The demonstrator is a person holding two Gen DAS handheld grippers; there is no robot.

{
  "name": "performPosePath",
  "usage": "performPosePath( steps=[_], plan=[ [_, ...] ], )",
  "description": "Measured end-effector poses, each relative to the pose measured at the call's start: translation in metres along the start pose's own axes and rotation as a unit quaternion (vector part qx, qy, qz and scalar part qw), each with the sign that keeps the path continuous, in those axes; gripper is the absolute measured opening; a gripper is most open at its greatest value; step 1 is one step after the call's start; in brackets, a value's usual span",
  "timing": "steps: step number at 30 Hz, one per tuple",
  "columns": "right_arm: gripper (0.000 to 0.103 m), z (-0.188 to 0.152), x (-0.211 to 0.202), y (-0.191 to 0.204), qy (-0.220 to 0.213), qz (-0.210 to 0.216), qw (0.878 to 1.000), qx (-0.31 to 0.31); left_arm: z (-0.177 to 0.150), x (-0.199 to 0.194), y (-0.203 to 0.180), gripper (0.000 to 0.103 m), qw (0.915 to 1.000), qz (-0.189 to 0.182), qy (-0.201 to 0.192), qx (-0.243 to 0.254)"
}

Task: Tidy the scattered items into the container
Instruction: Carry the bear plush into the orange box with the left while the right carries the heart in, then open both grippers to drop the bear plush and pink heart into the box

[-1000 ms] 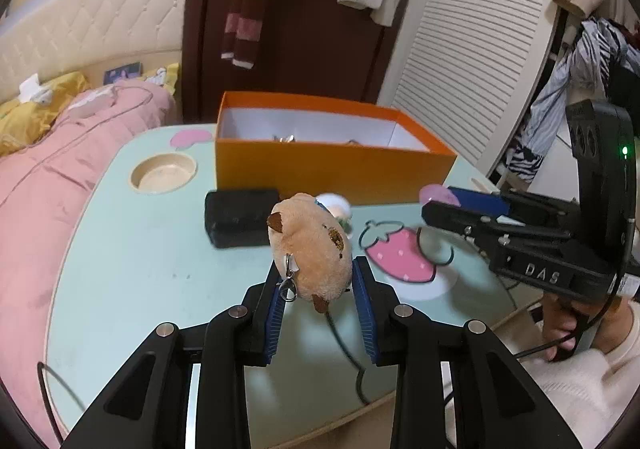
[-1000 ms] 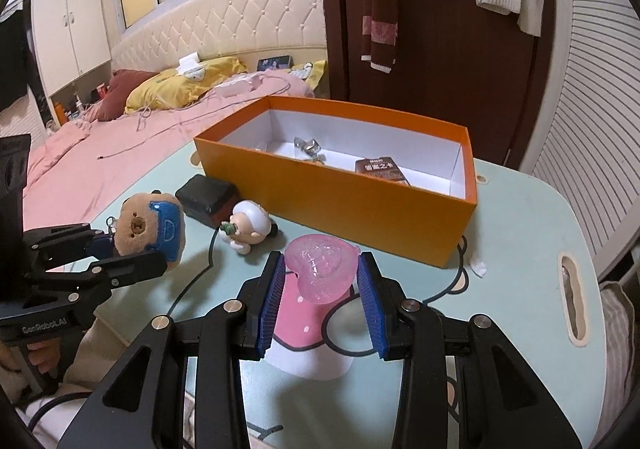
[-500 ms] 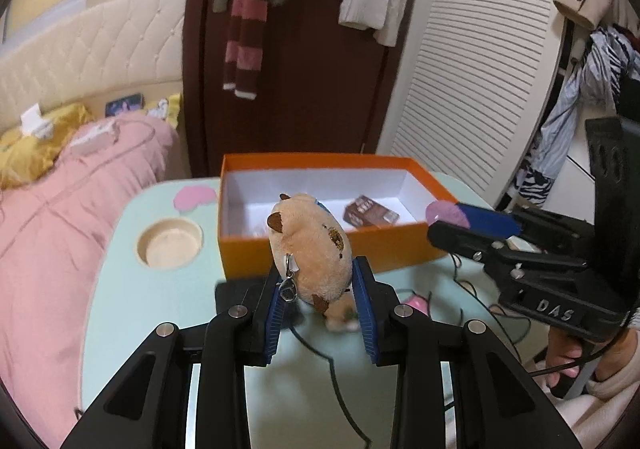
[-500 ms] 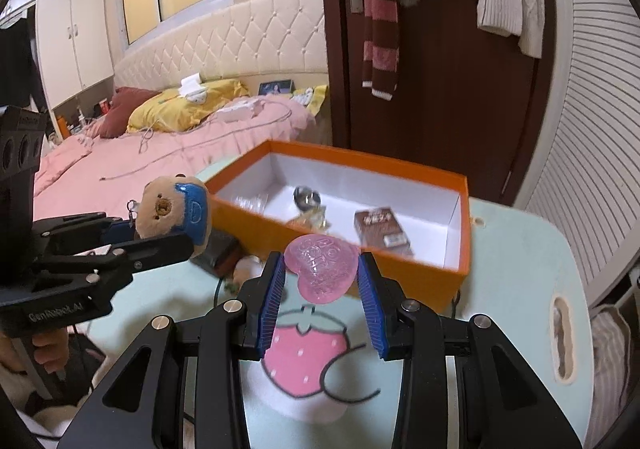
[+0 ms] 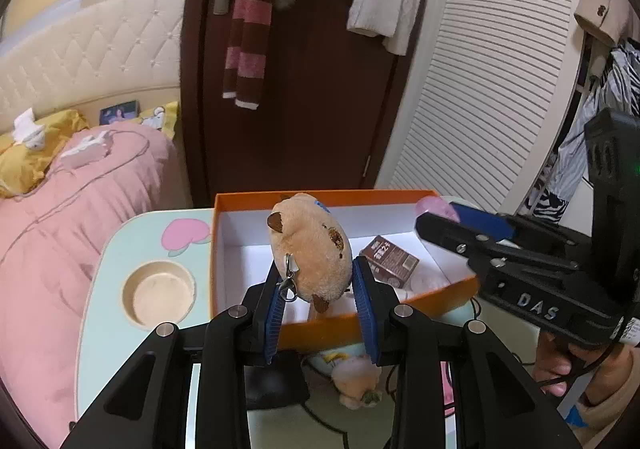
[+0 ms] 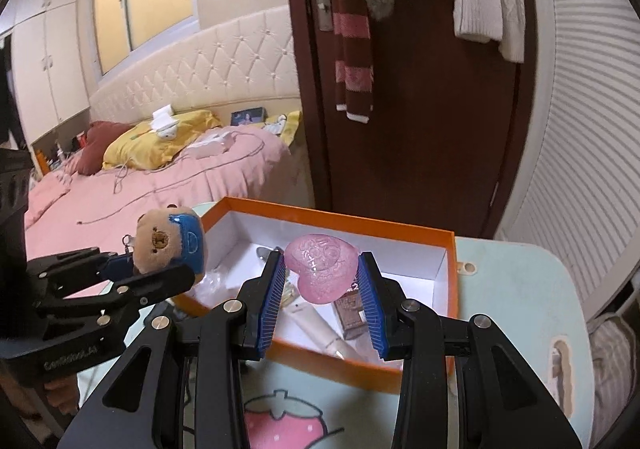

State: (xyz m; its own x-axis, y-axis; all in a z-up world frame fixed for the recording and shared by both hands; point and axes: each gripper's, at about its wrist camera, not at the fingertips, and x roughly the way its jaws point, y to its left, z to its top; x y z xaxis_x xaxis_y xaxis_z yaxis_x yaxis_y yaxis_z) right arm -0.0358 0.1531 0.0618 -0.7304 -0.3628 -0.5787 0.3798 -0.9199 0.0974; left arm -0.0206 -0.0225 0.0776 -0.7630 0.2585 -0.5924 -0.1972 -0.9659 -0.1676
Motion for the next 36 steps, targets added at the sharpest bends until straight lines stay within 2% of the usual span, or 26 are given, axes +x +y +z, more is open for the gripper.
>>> performPosePath(
  steps=[9,16,20,36],
  plan=[
    [0.039,0.001,0.031,-0.008,0.042,-0.014,0.999,0.011,-0.002,0.033,0.01,0.031,0.9992,0.0,0.035,-0.019],
    [0.039,-0.013,0.051,-0.015,0.076,-0.017,0.997,0.022,-0.002,0.043,0.009,0.031,0.9992,0.013,0.037,-0.009],
    [0.039,-0.017,0.052,-0.015,0.071,-0.009,0.997,0.033,-0.005,0.043,0.003,0.031,0.999,0.027,0.032,0.015],
    [0.04,-0.02,0.055,-0.011,0.044,-0.025,0.998,0.025,-0.008,0.045,0.002,0.031,0.9989,0.04,0.016,0.017]
  ],
)
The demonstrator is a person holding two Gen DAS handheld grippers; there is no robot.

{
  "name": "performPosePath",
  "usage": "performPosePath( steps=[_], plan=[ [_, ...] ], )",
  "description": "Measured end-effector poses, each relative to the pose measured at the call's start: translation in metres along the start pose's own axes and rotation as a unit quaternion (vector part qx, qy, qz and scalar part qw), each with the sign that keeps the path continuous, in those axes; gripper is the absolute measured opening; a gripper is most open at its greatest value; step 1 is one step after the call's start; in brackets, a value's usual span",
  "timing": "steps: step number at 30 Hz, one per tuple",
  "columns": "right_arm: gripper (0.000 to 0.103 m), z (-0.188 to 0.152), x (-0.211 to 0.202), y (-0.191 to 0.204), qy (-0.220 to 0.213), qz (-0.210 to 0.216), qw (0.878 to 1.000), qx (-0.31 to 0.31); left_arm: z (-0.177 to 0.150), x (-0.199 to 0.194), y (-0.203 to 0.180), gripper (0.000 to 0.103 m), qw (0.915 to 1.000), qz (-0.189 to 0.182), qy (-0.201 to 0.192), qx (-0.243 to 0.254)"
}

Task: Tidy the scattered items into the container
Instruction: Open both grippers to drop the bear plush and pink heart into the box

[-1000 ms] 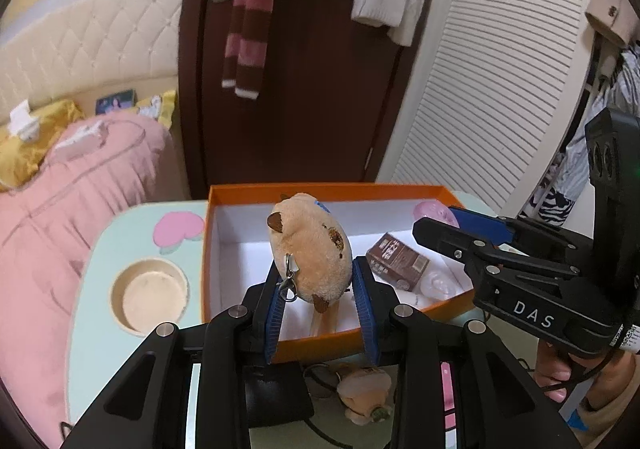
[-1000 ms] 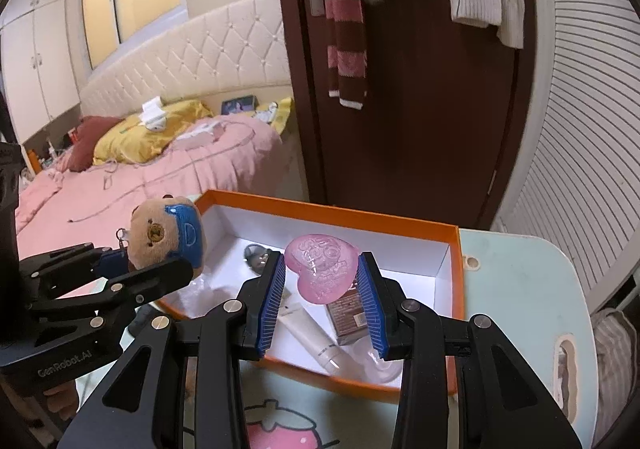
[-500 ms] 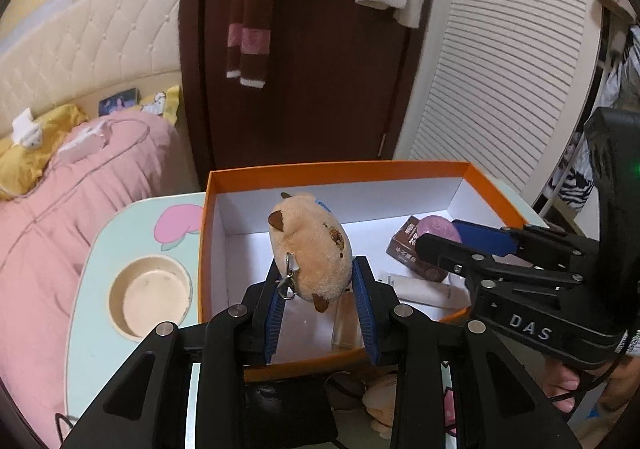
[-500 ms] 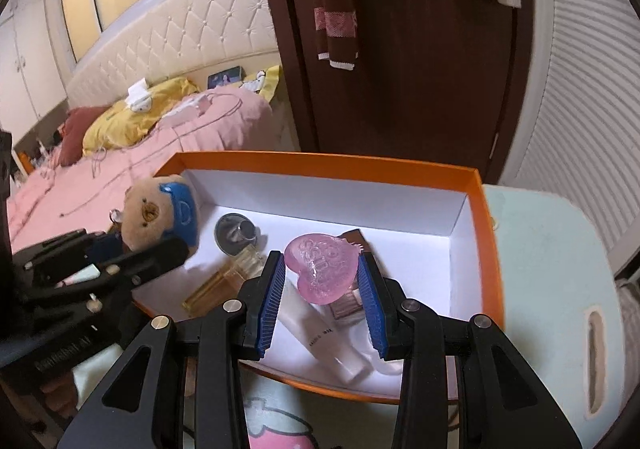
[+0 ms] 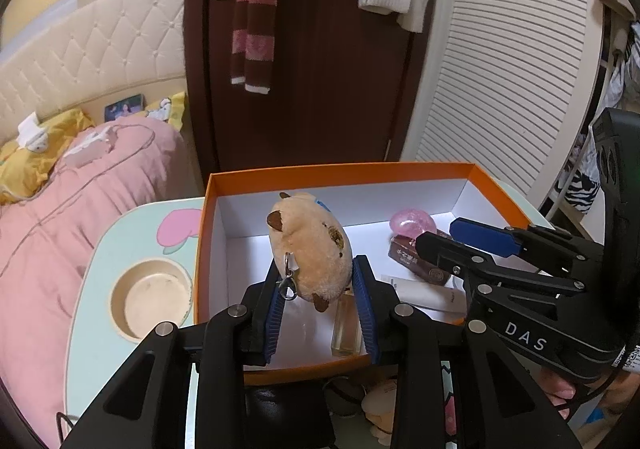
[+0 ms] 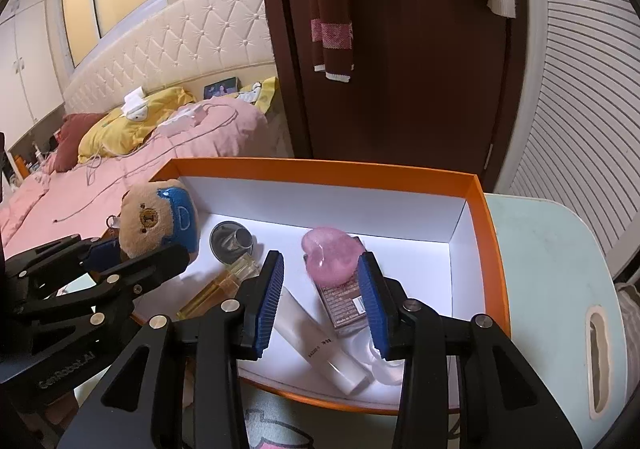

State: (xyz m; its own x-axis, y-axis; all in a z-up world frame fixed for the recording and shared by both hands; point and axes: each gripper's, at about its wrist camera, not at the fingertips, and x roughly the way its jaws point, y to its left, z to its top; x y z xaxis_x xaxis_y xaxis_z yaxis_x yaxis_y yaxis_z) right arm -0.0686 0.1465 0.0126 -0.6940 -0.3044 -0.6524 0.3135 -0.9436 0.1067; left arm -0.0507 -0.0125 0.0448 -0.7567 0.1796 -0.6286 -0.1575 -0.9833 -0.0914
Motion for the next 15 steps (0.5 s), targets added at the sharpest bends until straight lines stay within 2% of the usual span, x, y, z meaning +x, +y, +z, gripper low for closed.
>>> performPosePath(
  steps=[5,7,8,12,13,14,15],
  plan=[
    [0.041,0.001,0.002,0.0,-0.001,0.001,1.0,0.0,-0.001,0.0,-0.001,0.034,1.0,0.003,-0.006,0.001],
    [0.05,0.001,0.003,0.001,0.0,0.002,1.0,-0.001,-0.003,0.0,-0.003,0.043,0.9997,0.014,-0.016,0.009],
    [0.055,0.001,0.004,0.003,0.002,0.004,1.0,-0.001,-0.003,-0.001,-0.002,0.044,0.9997,0.011,-0.02,0.008],
    [0.059,0.004,0.008,0.003,0.004,-0.003,1.0,0.003,-0.002,-0.005,0.002,0.045,0.9998,-0.01,-0.017,0.005],
    [0.061,0.004,0.009,0.004,0.005,-0.004,1.0,0.003,-0.002,-0.007,0.003,0.049,0.9997,-0.013,-0.018,0.004],
    [0.062,0.004,0.01,0.004,0.006,-0.002,1.0,0.001,-0.002,-0.011,0.004,0.069,0.9996,-0.006,-0.027,0.003],
    [0.063,0.005,0.01,0.005,0.009,0.003,1.0,-0.002,-0.002,-0.018,0.004,0.078,0.999,0.012,-0.043,0.002]
  ],
)
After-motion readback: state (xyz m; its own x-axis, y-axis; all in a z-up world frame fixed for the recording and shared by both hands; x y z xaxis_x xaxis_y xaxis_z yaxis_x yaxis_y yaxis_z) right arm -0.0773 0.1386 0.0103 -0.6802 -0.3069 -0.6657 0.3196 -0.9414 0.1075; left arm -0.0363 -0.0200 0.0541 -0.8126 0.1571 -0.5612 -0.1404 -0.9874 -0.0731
